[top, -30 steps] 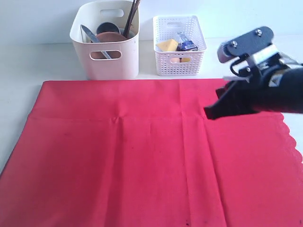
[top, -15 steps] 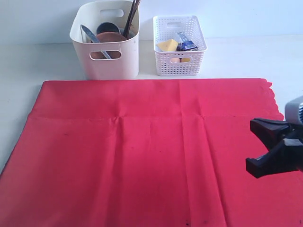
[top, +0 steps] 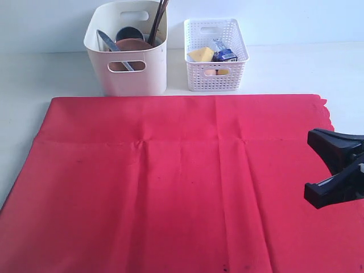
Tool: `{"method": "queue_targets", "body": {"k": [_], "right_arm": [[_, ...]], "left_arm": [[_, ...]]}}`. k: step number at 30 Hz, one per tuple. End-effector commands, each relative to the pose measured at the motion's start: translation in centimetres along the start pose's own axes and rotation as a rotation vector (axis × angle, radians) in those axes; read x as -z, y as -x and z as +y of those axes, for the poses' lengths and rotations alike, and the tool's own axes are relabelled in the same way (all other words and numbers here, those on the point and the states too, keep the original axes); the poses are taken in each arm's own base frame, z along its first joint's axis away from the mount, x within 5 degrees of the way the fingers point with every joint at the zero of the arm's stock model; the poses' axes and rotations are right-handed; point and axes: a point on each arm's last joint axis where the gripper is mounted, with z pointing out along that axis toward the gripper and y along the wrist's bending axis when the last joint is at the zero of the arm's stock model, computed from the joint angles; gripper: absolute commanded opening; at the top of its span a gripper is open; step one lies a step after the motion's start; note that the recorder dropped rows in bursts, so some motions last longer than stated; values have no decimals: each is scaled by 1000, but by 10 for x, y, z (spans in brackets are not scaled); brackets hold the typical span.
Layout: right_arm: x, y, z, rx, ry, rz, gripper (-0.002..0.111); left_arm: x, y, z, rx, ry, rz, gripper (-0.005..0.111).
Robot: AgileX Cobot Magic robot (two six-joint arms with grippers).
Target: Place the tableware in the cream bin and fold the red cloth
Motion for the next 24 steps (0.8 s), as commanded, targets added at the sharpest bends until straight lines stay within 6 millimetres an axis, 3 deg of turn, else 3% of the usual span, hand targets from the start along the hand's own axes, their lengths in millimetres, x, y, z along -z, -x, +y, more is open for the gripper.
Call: {"method": "queue_targets", "body": {"k": [1,21,24], "right_arm": [[1,0,-1,2,-4,-7,0],[1,-2,-2,-25,-16,11,0],[1,-5,-2,-64,-16,40,0]], "left_arm": [[1,0,0,8,1,-7,4],[1,3,0,8,0,-38,4],[2,16,-1,297,-33,-174,4]]}}
